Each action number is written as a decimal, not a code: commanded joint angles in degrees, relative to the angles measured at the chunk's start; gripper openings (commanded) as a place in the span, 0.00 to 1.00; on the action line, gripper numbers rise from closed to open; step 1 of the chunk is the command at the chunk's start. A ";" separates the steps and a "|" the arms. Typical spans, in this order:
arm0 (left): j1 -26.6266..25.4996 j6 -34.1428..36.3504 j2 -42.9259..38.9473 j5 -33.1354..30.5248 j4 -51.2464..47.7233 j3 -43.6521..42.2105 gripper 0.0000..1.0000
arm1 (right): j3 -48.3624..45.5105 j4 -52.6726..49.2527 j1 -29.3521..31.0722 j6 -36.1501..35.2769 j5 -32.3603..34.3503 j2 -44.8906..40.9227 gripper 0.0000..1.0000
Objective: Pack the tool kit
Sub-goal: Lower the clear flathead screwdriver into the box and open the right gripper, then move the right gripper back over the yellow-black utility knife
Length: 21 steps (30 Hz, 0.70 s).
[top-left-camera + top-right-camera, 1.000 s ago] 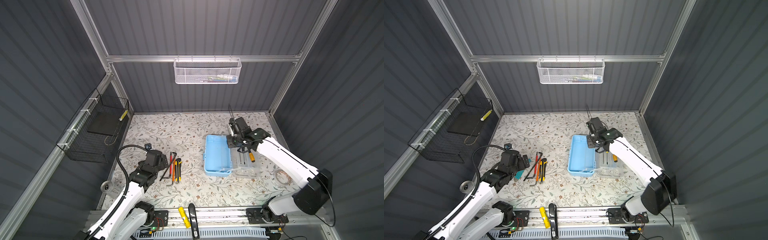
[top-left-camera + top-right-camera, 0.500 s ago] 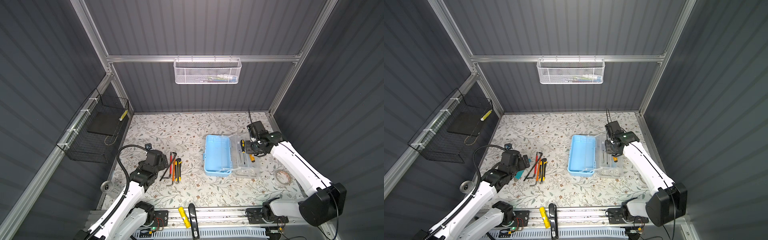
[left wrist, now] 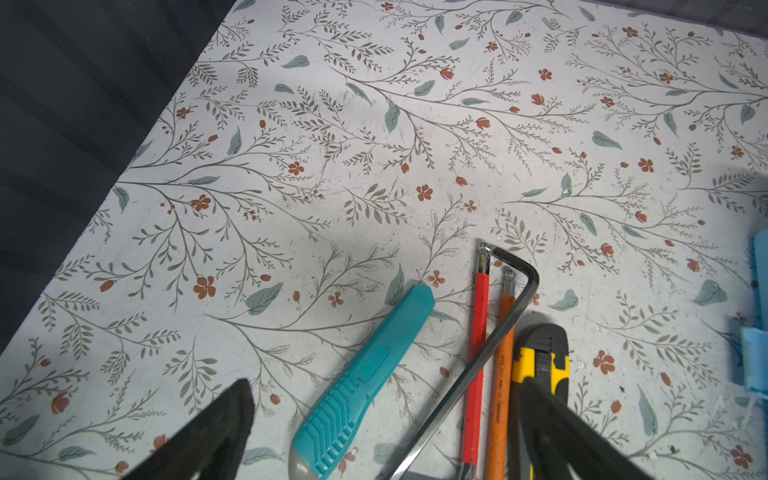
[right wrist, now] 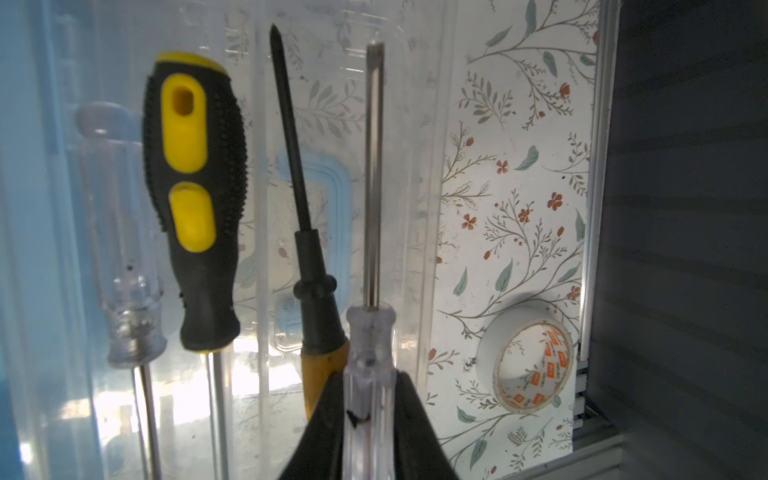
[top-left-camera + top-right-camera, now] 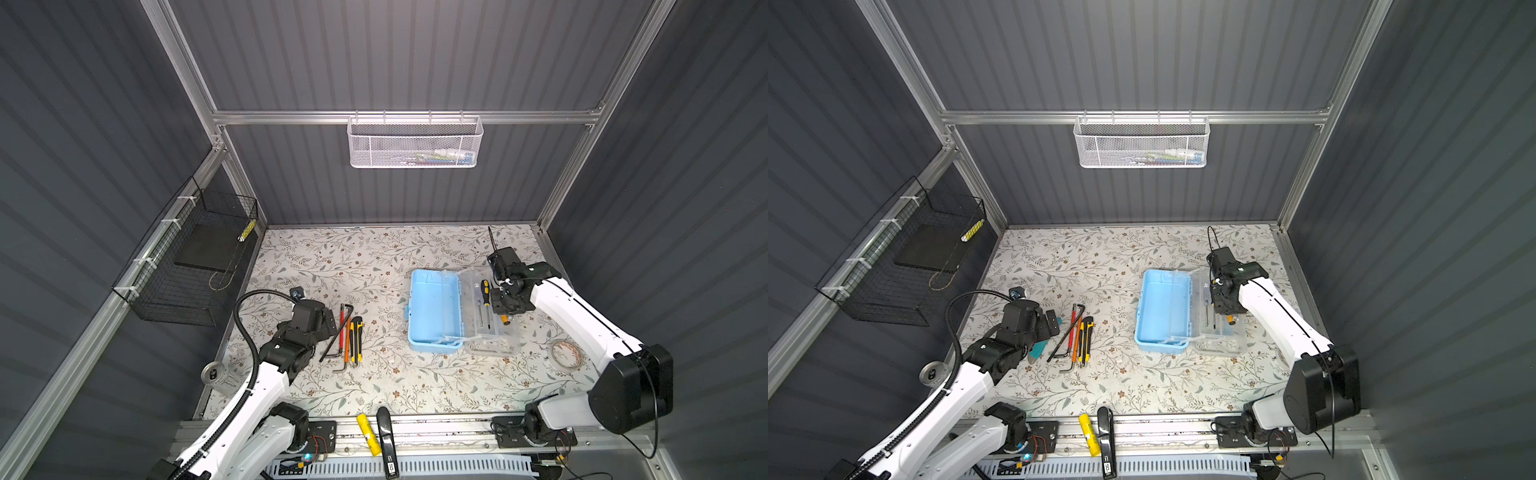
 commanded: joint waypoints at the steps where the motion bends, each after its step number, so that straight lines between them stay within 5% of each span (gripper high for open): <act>1: 0.42 0.71 0.08 0.17 0.09 -0.25 0.99 | 0.90 -2.01 -0.21 -0.65 1.63 -0.11 0.31; 6: 0.38 0.76 0.21 0.20 0.06 -0.16 0.99 | 3.43 -3.55 0.01 -1.00 2.16 -0.76 0.45; 10: 0.41 0.69 -0.06 0.16 0.04 -0.25 0.99 | 6.04 -3.51 2.06 -1.19 0.40 -1.68 0.46; 21: 0.38 0.49 -0.91 -0.19 -0.09 -0.60 0.99 | 6.49 22.40 23.55 3.02 -16.65 5.73 0.41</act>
